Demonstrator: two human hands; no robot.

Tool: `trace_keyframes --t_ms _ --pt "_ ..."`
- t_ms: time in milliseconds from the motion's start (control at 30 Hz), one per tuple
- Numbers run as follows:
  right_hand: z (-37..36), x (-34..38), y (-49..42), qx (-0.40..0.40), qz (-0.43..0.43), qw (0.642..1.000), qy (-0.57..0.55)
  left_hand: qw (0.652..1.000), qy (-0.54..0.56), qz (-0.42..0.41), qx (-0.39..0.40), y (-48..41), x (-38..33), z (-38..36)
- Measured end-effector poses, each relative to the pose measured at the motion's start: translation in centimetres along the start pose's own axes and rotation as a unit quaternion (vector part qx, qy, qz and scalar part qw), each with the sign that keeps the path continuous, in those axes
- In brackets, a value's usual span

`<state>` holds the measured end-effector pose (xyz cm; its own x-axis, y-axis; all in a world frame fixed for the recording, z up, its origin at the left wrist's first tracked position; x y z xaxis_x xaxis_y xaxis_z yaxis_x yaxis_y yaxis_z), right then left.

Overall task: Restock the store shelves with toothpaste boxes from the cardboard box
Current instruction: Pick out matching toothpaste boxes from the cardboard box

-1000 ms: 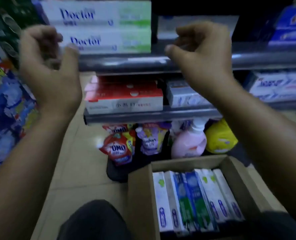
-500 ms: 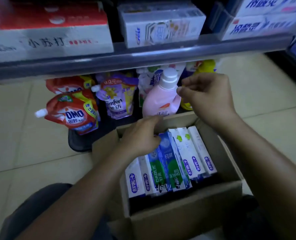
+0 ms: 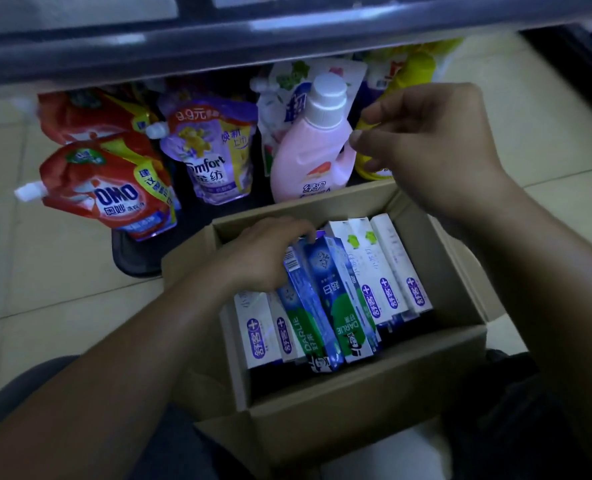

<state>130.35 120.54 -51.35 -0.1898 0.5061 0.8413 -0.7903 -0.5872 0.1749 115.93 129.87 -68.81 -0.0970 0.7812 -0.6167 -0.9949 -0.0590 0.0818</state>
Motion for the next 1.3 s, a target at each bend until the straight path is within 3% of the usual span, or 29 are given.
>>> trace_keyframes --t_ms 167,267,433,533,667,767,833,900,967,1000,1067,1133,1200,1300 --pt "0.5 0.1 0.1 0.016 -0.004 1.0 0.015 0.998 0.062 -0.023 0.022 2.3 -0.4 3.5" --pt "0.1 0.0 0.4 0.072 -0.003 0.996 0.047 0.984 0.176 -0.009 -0.037 4.0 0.3 5.8" --pt "1.0 0.3 1.0 0.09 -0.023 0.995 -0.025 0.899 0.377 0.028 -0.222 4.8 1.1 7.8" --pt "0.3 0.2 1.6 0.176 -0.044 0.983 -0.024 0.821 0.471 0.054 -0.317 4.3 1.0 7.5" --pt "0.1 0.9 2.6 0.243 -0.019 0.967 -0.069 0.767 0.53 0.088 -0.351 3.0 0.2 5.9" --pt "1.1 1.3 3.0 0.208 0.014 0.977 -0.055 0.741 0.56 0.112 -0.353 1.7 -0.5 4.3" --pt "2.4 1.2 2.7 0.134 0.011 0.99 -0.044 0.78 0.514 0.13 -0.334 0.9 -0.7 2.9" --pt "4.1 0.9 2.1 0.057 -0.007 0.998 -0.04 0.882 0.349 0.116 -0.294 0.3 -1.1 2.0" --pt "5.8 0.7 1.8 -0.011 -0.018 0.999 -0.049 0.974 0.109 -0.001 -0.2 -0.3 -3.1 1.3" --pt "6.5 0.6 1.7 -0.036 -0.021 0.997 -0.058 0.988 0.015 -0.074 -0.132 -0.8 -4.5 0.2" --pt "7.2 0.5 1.6 -0.059 -0.027 0.995 -0.072 0.981 -0.118 -0.154 0.022 -1.3 -6.3 -3.1" --pt "7.3 0.4 1.5 -0.06 -0.034 0.993 -0.091 0.957 -0.191 -0.186 0.11 -1.4 -7.2 -5.8" --pt "7.2 0.5 1.6 -0.061 -0.035 0.992 -0.104 0.948 -0.205 -0.214 0.117 -1.4 -7.8 -6.6" --pt "6.9 1.1 1.8 -0.04 -0.016 0.989 -0.139 0.957 -0.16 -0.239 0.048 -1.4 -7.8 -3.8"
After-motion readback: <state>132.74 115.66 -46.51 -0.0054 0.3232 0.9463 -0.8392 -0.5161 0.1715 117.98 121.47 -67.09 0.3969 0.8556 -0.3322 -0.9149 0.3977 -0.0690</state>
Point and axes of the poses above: each hand's wrist, its own y-axis away from the middle knuckle, its own z-axis out of the back of the hand, x = y × z, the point moved 7 cm from there along -y, towards the middle knuckle, and after that the axes turned 15 degrees about -z, right-handed, at the moved point
